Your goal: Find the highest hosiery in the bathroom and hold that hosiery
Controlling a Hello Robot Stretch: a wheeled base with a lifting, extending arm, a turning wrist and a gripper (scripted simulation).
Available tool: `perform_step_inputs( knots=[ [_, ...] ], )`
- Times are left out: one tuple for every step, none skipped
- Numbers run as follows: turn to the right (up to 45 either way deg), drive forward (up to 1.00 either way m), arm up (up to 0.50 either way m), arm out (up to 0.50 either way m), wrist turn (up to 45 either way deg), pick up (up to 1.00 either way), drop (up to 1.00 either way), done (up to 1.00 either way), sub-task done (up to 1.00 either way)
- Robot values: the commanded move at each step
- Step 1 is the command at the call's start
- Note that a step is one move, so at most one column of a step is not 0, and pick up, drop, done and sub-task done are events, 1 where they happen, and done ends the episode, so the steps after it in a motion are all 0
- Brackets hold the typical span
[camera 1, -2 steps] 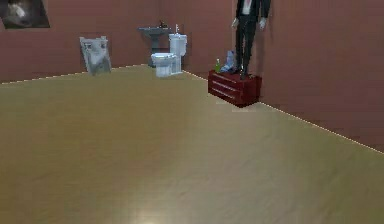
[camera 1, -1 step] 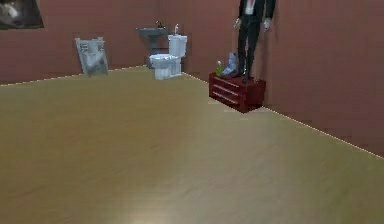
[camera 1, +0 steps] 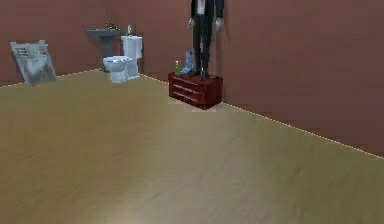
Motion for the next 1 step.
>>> perform_step_inputs(
  knots=[
    [0.0, 0.35, 0.00, 0.00, 0.0, 0.00, 0.00, 0.00, 0.00]
  ],
)
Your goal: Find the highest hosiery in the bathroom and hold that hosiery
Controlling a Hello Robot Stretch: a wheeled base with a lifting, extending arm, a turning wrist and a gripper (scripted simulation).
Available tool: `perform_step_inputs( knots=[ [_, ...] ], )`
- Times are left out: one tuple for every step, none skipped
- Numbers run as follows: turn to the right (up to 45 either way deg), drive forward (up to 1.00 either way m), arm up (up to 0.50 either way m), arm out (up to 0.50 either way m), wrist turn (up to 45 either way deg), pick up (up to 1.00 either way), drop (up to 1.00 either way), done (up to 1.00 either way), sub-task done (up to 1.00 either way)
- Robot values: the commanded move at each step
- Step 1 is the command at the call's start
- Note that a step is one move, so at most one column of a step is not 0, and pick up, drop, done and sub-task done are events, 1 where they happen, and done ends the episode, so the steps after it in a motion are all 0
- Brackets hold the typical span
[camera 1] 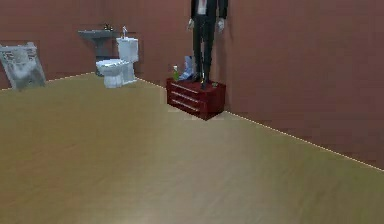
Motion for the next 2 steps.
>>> perform_step_inputs(
  knots=[
    [-30.0, 0.00, 0.00, 0.00, 0.0, 0.00, 0.00, 0.00, 0.00],
    [0.0, 1.00, 0.00, 0.00, 0.0, 0.00, 0.00, 0.00, 0.00]
  ],
)
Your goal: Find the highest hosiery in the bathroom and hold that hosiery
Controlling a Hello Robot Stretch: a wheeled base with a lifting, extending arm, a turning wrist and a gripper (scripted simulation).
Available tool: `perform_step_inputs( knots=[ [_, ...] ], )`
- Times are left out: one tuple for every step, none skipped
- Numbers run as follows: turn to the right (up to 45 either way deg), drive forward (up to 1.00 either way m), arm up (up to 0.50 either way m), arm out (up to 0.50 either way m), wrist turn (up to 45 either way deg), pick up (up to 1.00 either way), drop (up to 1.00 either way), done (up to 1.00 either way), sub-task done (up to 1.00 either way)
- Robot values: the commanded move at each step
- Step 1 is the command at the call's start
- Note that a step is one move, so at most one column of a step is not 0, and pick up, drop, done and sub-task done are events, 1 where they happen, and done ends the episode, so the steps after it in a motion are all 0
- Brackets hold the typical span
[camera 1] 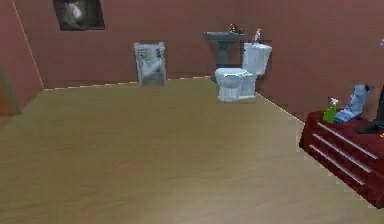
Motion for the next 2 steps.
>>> perform_step_inputs(
  knots=[
    [0.0, 1.00, 0.00, 0.00, 0.0, 0.00, 0.00, 0.00, 0.00],
    [0.0, 1.00, 0.00, 0.00, 0.0, 0.00, 0.00, 0.00, 0.00]
  ],
)
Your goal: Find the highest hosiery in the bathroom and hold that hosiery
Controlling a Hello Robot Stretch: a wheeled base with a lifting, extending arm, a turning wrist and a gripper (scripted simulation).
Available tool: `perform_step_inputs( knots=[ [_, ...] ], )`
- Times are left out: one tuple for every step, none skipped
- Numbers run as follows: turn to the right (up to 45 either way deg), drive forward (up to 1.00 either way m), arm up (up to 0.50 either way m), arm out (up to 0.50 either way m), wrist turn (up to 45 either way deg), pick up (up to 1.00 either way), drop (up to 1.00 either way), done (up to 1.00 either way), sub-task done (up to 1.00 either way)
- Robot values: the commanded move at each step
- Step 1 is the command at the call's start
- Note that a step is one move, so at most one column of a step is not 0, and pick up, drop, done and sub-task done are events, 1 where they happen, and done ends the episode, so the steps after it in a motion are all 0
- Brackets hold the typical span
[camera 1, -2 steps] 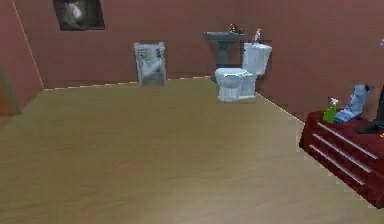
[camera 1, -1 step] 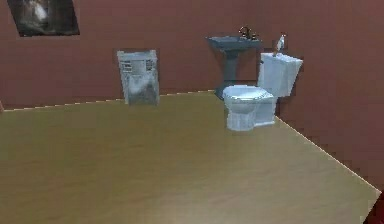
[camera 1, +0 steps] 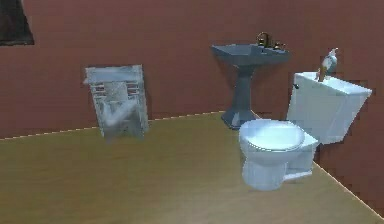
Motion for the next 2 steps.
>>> perform_step_inputs(
  knots=[
    [0.0, 0.85, 0.00, 0.00, 0.0, 0.00, 0.00, 0.00, 0.00],
    [39.0, 0.00, 0.00, 0.00, 0.0, 0.00, 0.00, 0.00, 0.00]
  ],
)
